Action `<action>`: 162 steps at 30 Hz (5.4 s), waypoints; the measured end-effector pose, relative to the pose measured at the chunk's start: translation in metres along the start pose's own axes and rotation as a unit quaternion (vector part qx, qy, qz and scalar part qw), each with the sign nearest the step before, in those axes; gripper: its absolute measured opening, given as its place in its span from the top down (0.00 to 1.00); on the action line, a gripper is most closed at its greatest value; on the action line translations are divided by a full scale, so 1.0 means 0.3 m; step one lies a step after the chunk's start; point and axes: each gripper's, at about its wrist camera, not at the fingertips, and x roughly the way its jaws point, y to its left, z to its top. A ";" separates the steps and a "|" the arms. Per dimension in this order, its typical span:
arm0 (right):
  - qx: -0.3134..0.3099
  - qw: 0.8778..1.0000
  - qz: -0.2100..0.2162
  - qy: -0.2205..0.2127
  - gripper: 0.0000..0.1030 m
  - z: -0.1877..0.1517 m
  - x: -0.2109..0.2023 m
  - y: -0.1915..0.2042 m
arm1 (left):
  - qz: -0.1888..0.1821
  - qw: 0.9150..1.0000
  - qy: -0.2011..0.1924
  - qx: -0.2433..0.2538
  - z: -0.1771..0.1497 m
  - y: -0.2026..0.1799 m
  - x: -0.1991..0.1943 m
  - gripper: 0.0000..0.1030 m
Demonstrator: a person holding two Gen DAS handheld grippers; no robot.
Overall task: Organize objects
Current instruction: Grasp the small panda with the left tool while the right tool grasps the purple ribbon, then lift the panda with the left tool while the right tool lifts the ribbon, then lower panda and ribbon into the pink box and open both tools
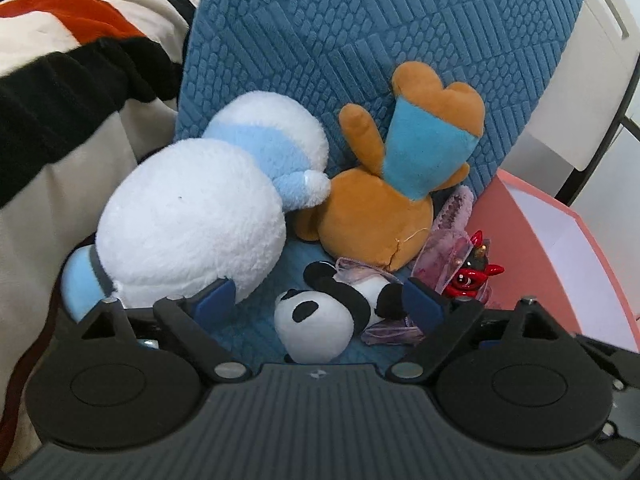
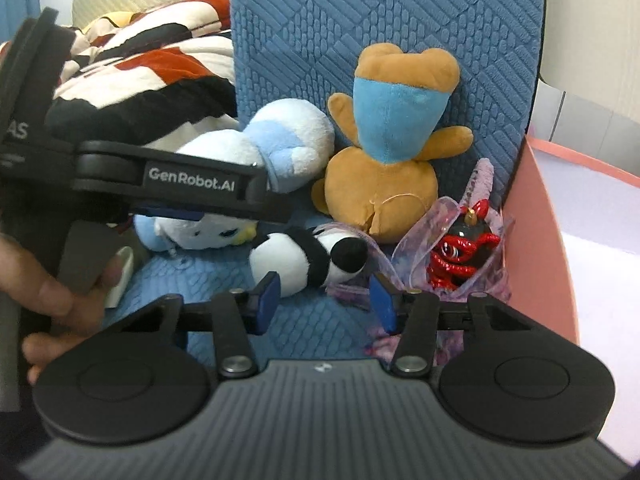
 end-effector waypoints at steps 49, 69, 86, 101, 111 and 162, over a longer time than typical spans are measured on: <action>0.023 0.994 0.025 0.100 0.84 -0.164 0.034 -0.008 | 0.068 0.995 0.063 0.035 -0.087 -0.057 0.102 0.41; 0.033 0.997 0.004 0.063 0.38 -0.230 -0.059 0.057 | 0.042 0.990 0.099 -0.086 -0.148 0.046 0.065 0.26; -0.010 0.995 -0.010 0.101 0.19 -0.215 0.093 -0.004 | 0.025 0.989 0.103 -0.099 -0.162 0.052 0.086 0.27; 0.052 0.995 -0.048 0.071 0.82 -0.186 -0.001 -0.093 | 0.037 0.992 0.071 -0.100 -0.173 0.030 0.012 0.40; 0.069 0.995 -0.029 0.061 0.81 -0.151 -0.098 -0.084 | 0.048 0.987 0.047 -0.143 -0.234 0.004 -0.109 0.41; 0.120 0.993 0.004 -0.013 0.81 0.228 -0.643 -0.586 | -0.027 0.994 -0.011 -0.102 0.110 -0.745 -0.367 0.40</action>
